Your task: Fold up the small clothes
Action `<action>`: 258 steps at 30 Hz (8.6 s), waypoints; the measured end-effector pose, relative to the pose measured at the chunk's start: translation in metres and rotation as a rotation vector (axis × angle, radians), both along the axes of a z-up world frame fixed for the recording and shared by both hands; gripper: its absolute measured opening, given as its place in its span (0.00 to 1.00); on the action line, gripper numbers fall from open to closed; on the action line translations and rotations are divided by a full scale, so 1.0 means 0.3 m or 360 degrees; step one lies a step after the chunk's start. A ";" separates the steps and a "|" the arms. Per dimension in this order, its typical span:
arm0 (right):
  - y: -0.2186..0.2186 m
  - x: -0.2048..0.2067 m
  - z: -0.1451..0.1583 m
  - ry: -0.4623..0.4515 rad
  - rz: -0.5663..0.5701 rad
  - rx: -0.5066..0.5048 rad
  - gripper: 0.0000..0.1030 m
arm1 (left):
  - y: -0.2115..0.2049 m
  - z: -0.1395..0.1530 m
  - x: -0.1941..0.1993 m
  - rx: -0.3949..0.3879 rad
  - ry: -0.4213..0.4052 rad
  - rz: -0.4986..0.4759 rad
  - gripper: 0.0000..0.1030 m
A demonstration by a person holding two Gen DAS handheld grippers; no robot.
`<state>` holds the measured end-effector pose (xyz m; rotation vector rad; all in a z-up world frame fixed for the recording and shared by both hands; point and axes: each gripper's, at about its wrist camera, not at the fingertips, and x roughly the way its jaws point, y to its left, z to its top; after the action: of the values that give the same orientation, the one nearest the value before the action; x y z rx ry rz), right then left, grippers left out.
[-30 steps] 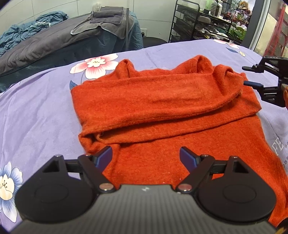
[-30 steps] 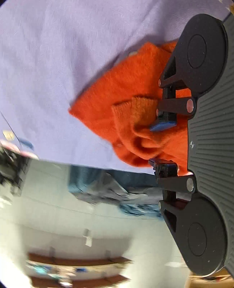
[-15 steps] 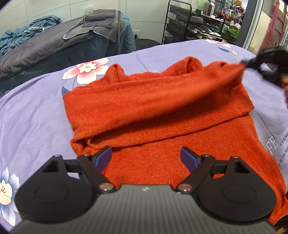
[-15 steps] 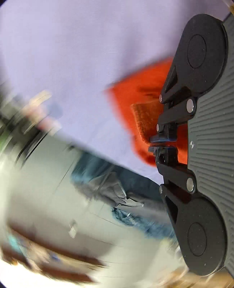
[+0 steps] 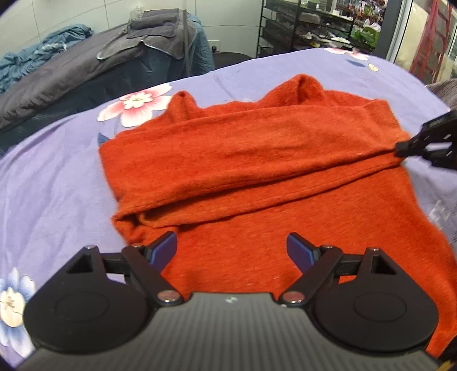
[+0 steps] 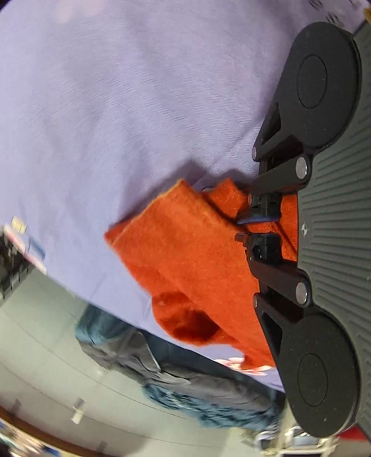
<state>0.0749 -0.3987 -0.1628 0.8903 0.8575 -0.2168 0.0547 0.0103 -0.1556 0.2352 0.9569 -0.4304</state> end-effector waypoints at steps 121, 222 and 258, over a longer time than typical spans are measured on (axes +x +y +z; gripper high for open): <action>0.221 0.274 0.104 -0.0362 0.1305 -0.0685 0.46 | -0.022 -0.044 0.404 -0.0032 -0.0124 0.0066 0.45; -0.239 0.335 -0.056 -0.0078 0.0676 0.0102 0.35 | -0.810 -0.164 0.224 -0.0369 0.0373 -0.0219 0.12; 0.797 0.589 0.137 -0.0230 0.1266 -0.0063 0.45 | 0.329 -0.101 0.241 -0.0743 0.0098 0.0998 0.08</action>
<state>0.2516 -0.1595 -0.1217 0.4668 1.0032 0.5143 0.1271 0.1090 -0.1858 -0.4969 0.9095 -0.0713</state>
